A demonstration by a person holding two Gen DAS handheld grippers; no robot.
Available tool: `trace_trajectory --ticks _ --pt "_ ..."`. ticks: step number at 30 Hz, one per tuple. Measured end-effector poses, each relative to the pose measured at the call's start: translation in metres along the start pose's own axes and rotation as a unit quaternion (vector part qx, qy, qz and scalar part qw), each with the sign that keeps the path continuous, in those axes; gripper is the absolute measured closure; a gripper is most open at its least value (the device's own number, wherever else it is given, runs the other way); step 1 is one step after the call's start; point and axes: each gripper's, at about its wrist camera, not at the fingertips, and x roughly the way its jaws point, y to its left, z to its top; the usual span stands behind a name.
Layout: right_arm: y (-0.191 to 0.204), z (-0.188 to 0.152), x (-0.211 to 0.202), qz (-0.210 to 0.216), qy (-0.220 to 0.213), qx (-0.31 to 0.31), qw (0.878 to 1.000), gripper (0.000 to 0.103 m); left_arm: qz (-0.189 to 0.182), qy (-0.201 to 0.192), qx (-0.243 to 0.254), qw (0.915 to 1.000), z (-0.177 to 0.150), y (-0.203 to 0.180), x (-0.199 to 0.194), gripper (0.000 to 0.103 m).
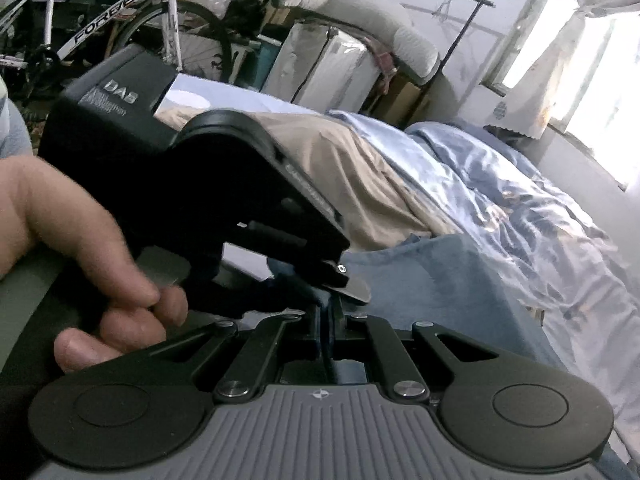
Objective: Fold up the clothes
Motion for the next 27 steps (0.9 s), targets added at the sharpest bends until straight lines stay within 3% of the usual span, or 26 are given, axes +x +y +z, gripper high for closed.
trace_trajectory --ticks 3,7,14,19,27 --pt "0.001 -0.005 -0.003 -0.005 -0.001 0.004 1.0 0.097 0.006 0.001 0.003 1.0 0.0 -0.002 -0.002 0.092" --pt "0.003 -0.015 -0.013 -0.032 -0.002 0.011 0.999 0.069 0.014 0.0 0.009 0.9999 0.002 -0.006 -0.005 0.093" --pt "0.005 -0.039 -0.017 -0.083 0.021 0.013 0.996 0.067 0.013 0.005 0.008 0.9999 0.003 -0.012 -0.01 0.094" --pt "0.022 -0.049 -0.004 -0.105 0.032 -0.022 0.994 0.067 0.005 0.006 0.002 1.0 0.005 -0.014 -0.011 0.094" --pt "0.011 -0.081 -0.003 -0.177 0.044 -0.058 0.982 0.067 0.009 0.001 -0.014 0.9999 0.008 -0.012 -0.015 0.095"
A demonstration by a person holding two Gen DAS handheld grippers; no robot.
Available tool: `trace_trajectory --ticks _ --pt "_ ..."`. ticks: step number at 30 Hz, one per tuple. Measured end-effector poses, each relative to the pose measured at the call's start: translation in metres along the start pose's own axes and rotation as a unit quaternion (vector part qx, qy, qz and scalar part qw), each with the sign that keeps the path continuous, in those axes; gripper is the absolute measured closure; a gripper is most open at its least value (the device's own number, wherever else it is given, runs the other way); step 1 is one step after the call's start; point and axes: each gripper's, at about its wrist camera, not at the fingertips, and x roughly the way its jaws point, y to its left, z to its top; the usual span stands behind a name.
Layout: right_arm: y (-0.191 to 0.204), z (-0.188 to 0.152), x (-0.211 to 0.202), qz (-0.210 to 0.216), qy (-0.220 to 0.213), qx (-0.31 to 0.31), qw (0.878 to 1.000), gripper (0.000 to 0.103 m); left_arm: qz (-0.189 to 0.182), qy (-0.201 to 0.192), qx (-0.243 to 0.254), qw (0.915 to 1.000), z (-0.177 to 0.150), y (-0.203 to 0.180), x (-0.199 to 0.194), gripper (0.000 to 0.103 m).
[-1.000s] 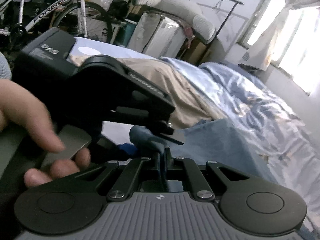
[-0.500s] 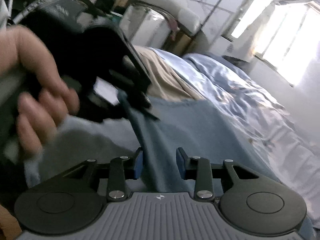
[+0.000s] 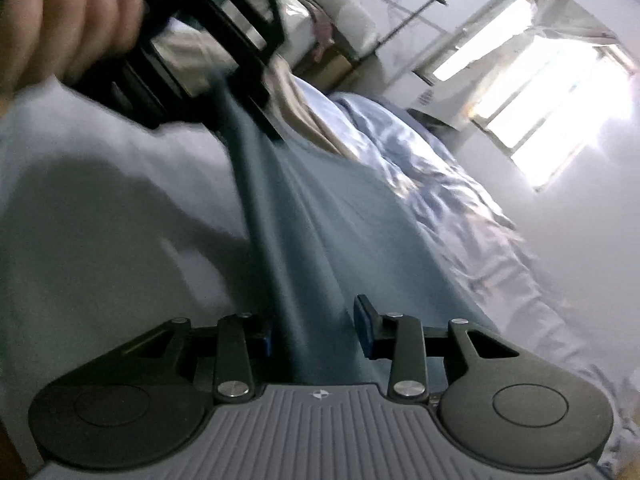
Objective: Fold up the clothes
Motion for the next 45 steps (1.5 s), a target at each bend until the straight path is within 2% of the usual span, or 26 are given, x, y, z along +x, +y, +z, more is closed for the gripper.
trace_trajectory --ticks 11,19,27,30,32,36,38,45 --pt "-0.064 -0.099 -0.023 -0.075 0.088 -0.015 0.993 0.067 0.004 -0.009 -0.008 0.9999 0.004 -0.003 -0.003 0.096" --pt "-0.108 -0.167 -0.038 -0.114 0.153 -0.023 0.981 0.067 -0.006 -0.023 -0.018 0.9996 0.009 -0.014 -0.004 0.096" --pt "-0.13 -0.207 -0.055 -0.133 0.166 -0.068 0.975 0.067 -0.006 -0.034 -0.02 0.9992 0.012 -0.019 -0.002 0.097" --pt "-0.126 -0.215 -0.056 -0.139 0.155 -0.078 0.975 0.067 0.0 -0.037 -0.017 0.9992 0.012 -0.021 0.0 0.097" --pt "-0.124 -0.218 -0.054 -0.137 0.151 -0.085 0.975 0.076 0.003 -0.038 -0.015 0.9992 0.012 -0.023 -0.001 0.097" --pt "-0.123 -0.22 -0.054 -0.145 0.154 -0.09 0.973 0.082 0.005 -0.041 -0.008 0.9991 0.011 -0.026 -0.003 0.097" --pt "-0.127 -0.219 -0.056 -0.154 0.156 -0.087 0.972 0.092 0.005 -0.042 -0.004 0.9991 0.011 -0.03 -0.004 0.097" --pt "-0.143 -0.187 -0.095 -0.188 0.091 -0.068 0.975 0.097 -0.005 -0.051 0.017 0.9985 0.017 -0.054 -0.011 0.097"
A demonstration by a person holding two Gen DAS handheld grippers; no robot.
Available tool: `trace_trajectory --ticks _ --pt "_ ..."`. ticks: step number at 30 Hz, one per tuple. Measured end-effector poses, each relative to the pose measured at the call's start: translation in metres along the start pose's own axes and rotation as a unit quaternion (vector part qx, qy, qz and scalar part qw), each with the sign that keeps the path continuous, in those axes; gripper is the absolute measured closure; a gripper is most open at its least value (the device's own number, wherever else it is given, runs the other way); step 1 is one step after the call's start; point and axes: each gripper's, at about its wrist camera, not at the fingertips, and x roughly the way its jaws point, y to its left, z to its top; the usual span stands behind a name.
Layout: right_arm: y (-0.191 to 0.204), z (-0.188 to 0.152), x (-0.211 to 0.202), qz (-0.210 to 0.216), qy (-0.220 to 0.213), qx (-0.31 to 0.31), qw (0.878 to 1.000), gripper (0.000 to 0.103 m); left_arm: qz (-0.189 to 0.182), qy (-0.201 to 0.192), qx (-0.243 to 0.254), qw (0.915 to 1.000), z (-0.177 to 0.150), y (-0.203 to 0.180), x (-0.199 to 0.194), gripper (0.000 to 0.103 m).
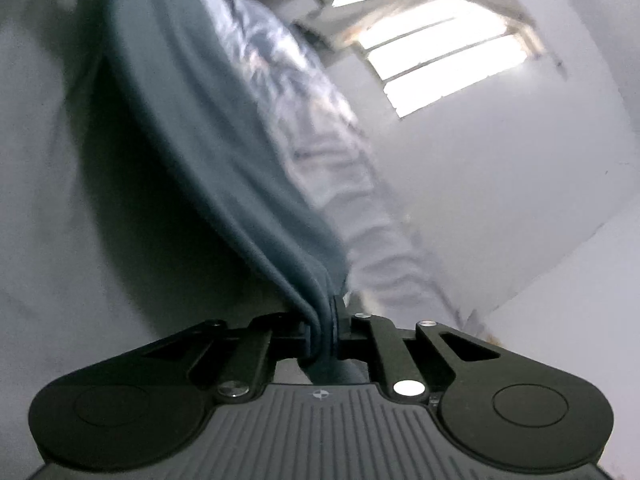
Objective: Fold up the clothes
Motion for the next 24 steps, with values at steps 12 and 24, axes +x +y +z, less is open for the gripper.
trace_trajectory --ticks 12,24 --pt "-0.116 0.056 -0.03 -0.049 -0.056 0.072 0.995 0.099 -0.083 -0.039 0.034 0.9952 0.02 -0.089 -0.031 0.097" --pt "-0.227 0.118 -0.086 -0.151 -0.134 0.116 0.972 0.099 -0.195 -0.086 0.094 0.9725 0.05 -0.207 -0.077 0.097"
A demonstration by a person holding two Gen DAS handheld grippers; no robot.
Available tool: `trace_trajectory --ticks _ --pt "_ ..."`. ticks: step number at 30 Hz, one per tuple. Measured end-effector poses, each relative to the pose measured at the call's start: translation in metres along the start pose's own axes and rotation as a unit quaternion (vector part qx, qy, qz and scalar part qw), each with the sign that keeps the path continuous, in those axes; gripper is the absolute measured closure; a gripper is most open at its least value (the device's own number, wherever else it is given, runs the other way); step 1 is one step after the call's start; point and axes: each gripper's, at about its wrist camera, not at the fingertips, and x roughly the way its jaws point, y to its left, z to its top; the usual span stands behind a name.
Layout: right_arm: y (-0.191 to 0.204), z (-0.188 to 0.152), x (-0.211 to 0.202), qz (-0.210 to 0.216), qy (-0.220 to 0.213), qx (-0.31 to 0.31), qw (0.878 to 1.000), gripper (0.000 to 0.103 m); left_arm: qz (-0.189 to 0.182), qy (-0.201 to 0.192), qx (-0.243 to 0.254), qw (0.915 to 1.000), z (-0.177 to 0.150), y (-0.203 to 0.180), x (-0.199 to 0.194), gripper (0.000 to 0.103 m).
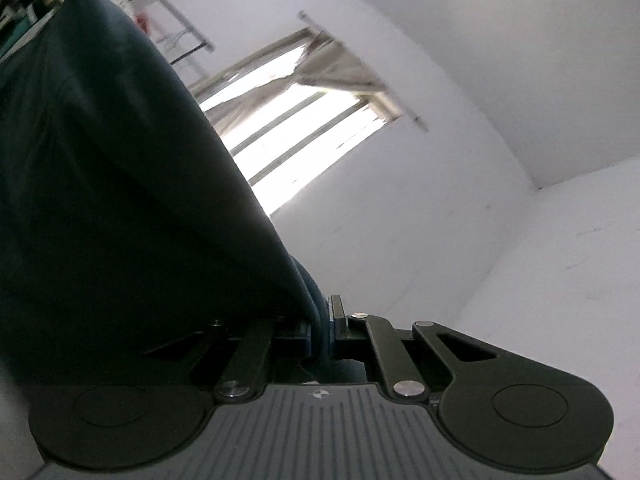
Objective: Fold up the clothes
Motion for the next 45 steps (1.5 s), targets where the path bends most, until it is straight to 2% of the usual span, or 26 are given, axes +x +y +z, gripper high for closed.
trace_trajectory --ticks 5,10,19,24,29,32,34,37,39,42,45 --pt "-0.032 0.025 -0.023 -0.022 -0.02 0.017 0.999 0.099 -0.03 -0.006 0.026 0.9992 0.009 -0.036 -0.021 0.097" --pt "-0.039 0.032 -0.053 -0.016 -0.022 0.027 0.999 0.099 -0.034 -0.005 0.034 0.9988 0.004 -0.04 -0.051 0.097" --pt "-0.035 0.028 -0.11 0.018 0.025 0.047 0.998 0.099 -0.001 0.001 0.003 1.0 -0.014 -0.025 -0.104 0.097" --pt "-0.037 0.025 -0.115 0.046 0.058 0.06 0.995 0.099 0.025 0.012 0.001 0.9996 -0.014 -0.02 -0.113 0.097" --pt "-0.022 0.002 -0.083 0.096 0.091 0.069 0.989 0.099 0.066 0.036 0.004 0.9972 -0.012 0.003 -0.075 0.097" --pt "-0.004 -0.019 -0.049 0.119 0.11 0.077 0.984 0.099 0.097 0.049 0.007 0.994 -0.018 0.027 -0.043 0.097" --pt "0.012 -0.029 -0.009 0.136 0.126 0.076 0.98 0.099 0.119 0.057 0.009 0.9912 -0.023 0.044 -0.021 0.097" --pt "0.037 -0.047 0.049 0.164 0.152 0.077 0.972 0.099 0.16 0.076 0.014 0.9841 -0.031 0.077 0.019 0.097" --pt "0.06 -0.064 0.088 0.193 0.179 0.079 0.961 0.099 0.191 0.09 0.014 0.9774 -0.037 0.103 0.047 0.097" --pt "0.097 -0.097 0.126 0.227 0.211 0.064 0.949 0.099 0.233 0.106 0.015 0.9665 -0.046 0.141 0.087 0.097" --pt "0.124 -0.122 0.168 0.252 0.234 0.061 0.937 0.099 0.258 0.114 0.013 0.9592 -0.051 0.176 0.121 0.097"
